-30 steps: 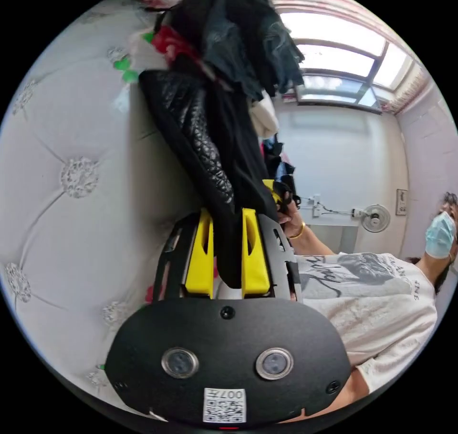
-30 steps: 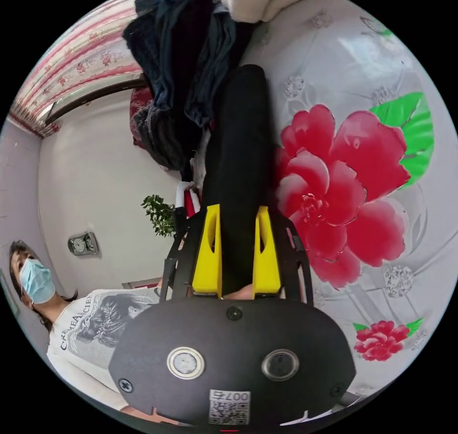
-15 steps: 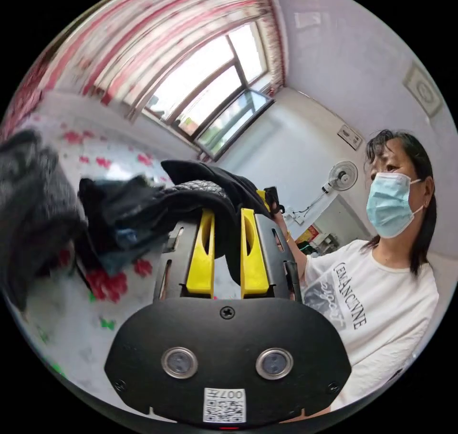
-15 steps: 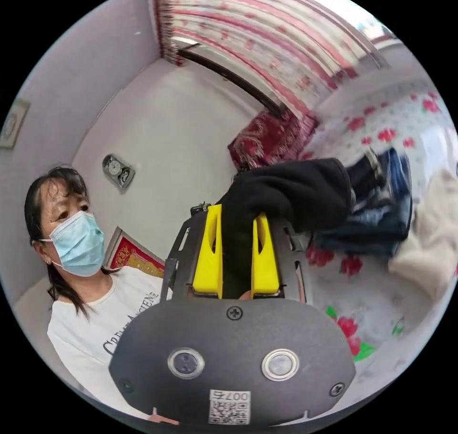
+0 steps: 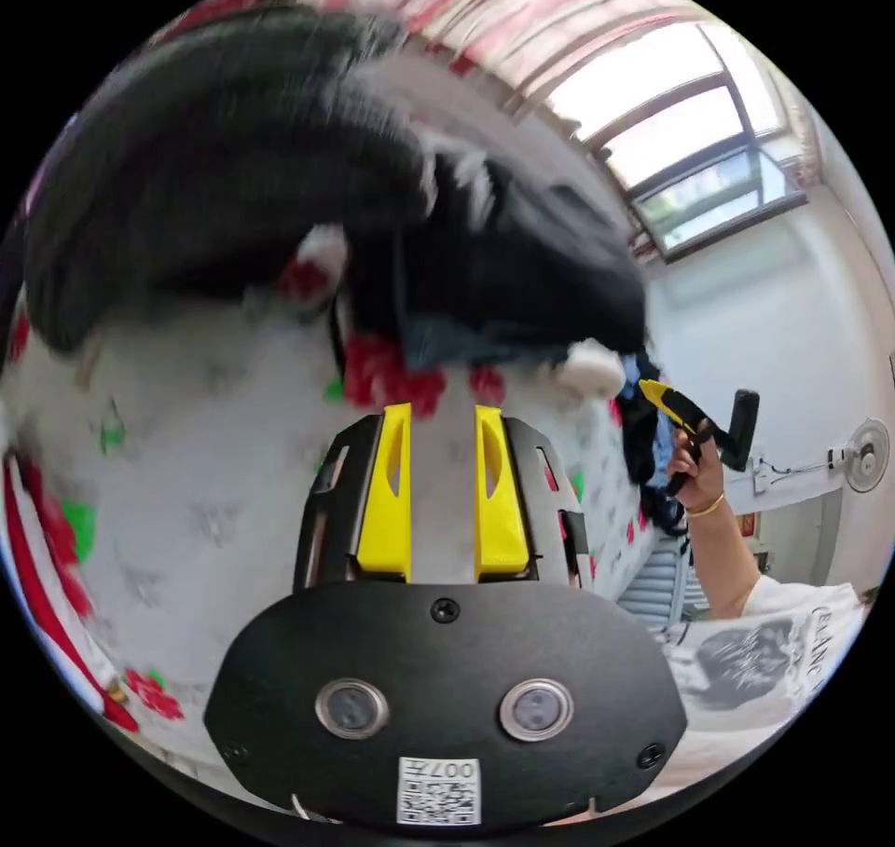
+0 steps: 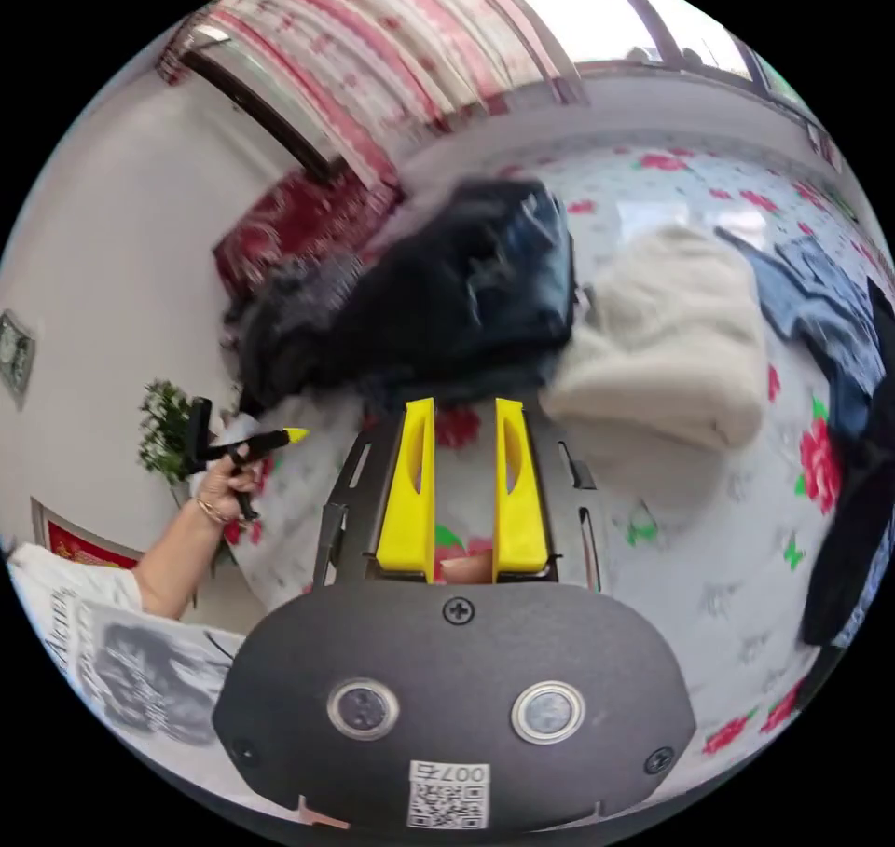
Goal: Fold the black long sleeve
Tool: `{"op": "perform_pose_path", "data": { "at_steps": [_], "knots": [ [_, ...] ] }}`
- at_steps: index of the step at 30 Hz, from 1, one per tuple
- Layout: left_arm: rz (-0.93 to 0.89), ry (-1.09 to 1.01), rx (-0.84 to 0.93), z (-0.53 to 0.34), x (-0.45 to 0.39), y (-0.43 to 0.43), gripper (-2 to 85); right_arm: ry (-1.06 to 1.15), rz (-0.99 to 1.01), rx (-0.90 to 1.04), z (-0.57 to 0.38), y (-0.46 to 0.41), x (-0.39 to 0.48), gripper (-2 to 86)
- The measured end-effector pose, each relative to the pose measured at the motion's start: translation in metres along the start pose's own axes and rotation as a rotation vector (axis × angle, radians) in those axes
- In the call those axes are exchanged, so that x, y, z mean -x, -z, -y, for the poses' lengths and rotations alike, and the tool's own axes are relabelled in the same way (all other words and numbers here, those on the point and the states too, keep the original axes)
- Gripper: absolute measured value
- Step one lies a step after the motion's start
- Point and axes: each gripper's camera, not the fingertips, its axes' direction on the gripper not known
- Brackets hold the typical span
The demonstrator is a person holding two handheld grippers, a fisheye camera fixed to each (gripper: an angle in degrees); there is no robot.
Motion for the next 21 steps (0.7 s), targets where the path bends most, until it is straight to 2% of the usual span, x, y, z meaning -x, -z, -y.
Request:
{"op": "perform_pose_path", "data": {
  "at_steps": [3, 6, 10, 12, 17, 21],
  "knots": [
    [0.162, -0.019, 0.160, -0.061, -0.022, -0.043, 6.7, 0.020, -0.195, 0.203, -0.067, -0.038, -0.002, 5.3],
    [0.314, -0.108, 0.242, -0.088, -0.061, -0.058, 5.0, 0.099, -0.316, 0.247, -0.093, -0.049, 0.016, 4.5],
    [0.464, -0.233, 0.294, -0.077, -0.107, -0.072, 4.2, 0.076, -0.273, 0.339, -0.084, -0.089, 0.033, 2.9],
    [0.510, -0.288, 0.367, -0.062, -0.129, -0.081, 4.0, 0.101, -0.288, 0.218, -0.081, -0.089, 0.047, 1.4],
    [0.497, -0.318, 0.392, -0.045, -0.150, -0.081, 3.6, 0.096, -0.223, 0.181, -0.072, -0.094, 0.059, 0.7],
    [0.495, -0.325, 0.376, -0.038, -0.165, -0.078, 3.5, -0.029, -0.491, 0.061, -0.054, -0.054, 0.011, 2.1]
  ]
}}
